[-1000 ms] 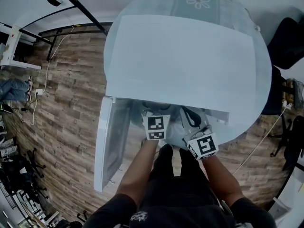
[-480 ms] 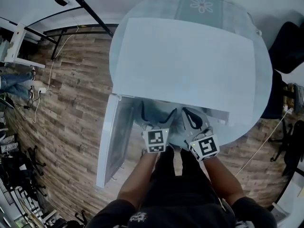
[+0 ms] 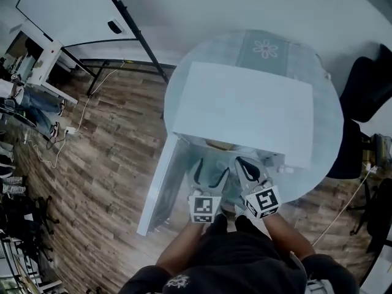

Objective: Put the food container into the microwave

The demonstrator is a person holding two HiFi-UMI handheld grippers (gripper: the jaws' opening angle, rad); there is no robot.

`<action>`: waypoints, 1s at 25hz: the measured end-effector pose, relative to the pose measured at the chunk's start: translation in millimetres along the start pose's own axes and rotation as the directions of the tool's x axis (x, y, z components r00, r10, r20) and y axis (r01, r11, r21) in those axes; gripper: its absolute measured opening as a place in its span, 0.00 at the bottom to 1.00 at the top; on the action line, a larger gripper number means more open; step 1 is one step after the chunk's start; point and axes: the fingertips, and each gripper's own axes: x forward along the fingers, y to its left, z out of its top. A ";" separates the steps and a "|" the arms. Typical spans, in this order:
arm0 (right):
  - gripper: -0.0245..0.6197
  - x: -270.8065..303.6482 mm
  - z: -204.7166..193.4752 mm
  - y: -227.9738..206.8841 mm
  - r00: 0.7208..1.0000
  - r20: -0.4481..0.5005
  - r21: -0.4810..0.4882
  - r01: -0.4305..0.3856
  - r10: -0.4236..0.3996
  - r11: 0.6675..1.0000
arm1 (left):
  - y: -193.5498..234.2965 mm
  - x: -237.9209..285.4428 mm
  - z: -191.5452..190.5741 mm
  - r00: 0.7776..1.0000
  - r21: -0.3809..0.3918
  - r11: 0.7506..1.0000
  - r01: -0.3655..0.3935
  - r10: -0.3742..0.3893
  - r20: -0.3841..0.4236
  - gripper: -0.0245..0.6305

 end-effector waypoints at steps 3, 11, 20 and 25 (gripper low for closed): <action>0.04 -0.4 29.0 12.5 0.999 0.039 -0.026 -0.021 0.022 0.999 | 0.2 -9.8 28.1 0.999 -0.008 1.000 0.003 -0.003 0.054 0.50; 0.04 -16.3 85.8 36.5 0.991 0.098 -0.167 -0.073 0.090 0.983 | 1.6 -32.8 96.9 0.983 0.029 0.999 -0.012 0.006 0.185 0.17; 0.04 -23.3 116.4 32.6 0.983 0.163 -0.183 -0.059 0.089 0.981 | 18.5 -47.2 120.9 0.975 -0.006 0.998 -0.065 0.064 0.211 0.04; 0.04 -26.1 125.3 28.6 0.981 0.179 -0.188 -0.042 0.076 0.981 | 25.8 -50.2 123.9 0.972 -0.005 0.995 -0.102 0.101 0.213 0.05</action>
